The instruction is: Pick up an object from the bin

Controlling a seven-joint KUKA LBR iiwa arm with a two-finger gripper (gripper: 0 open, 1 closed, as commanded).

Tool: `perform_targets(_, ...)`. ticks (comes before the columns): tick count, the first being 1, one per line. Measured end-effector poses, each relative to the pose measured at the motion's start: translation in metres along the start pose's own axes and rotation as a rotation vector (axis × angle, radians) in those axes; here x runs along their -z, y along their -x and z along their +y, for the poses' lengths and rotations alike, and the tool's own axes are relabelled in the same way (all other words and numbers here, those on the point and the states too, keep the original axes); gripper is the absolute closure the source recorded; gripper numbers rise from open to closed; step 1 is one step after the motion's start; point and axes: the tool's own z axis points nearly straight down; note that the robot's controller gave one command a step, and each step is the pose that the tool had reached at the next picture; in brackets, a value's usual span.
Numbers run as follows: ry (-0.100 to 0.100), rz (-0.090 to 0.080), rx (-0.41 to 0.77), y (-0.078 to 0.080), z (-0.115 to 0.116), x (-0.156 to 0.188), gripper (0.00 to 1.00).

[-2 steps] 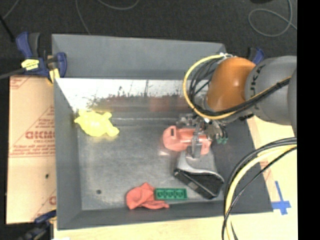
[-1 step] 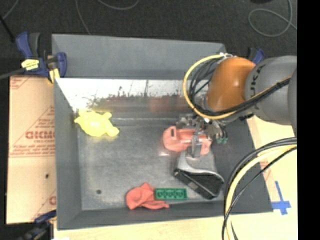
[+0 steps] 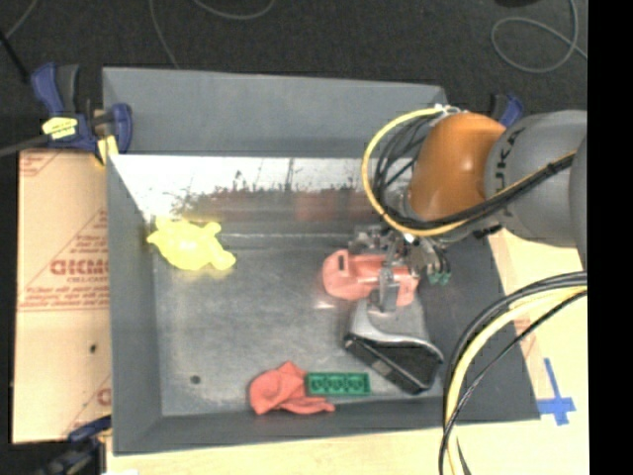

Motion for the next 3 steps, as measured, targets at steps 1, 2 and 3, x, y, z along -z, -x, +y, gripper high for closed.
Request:
perform_targets(1, 0.000, 0.017, -0.001, -0.006, -0.008, 0.036, 1.00)
perform_targets(2, -0.004, 0.011, 0.001, -0.003, -0.010, 0.072, 1.00)
perform_targets(3, -0.003, 0.012, 0.011, -0.003, -0.010, 0.051, 1.00)
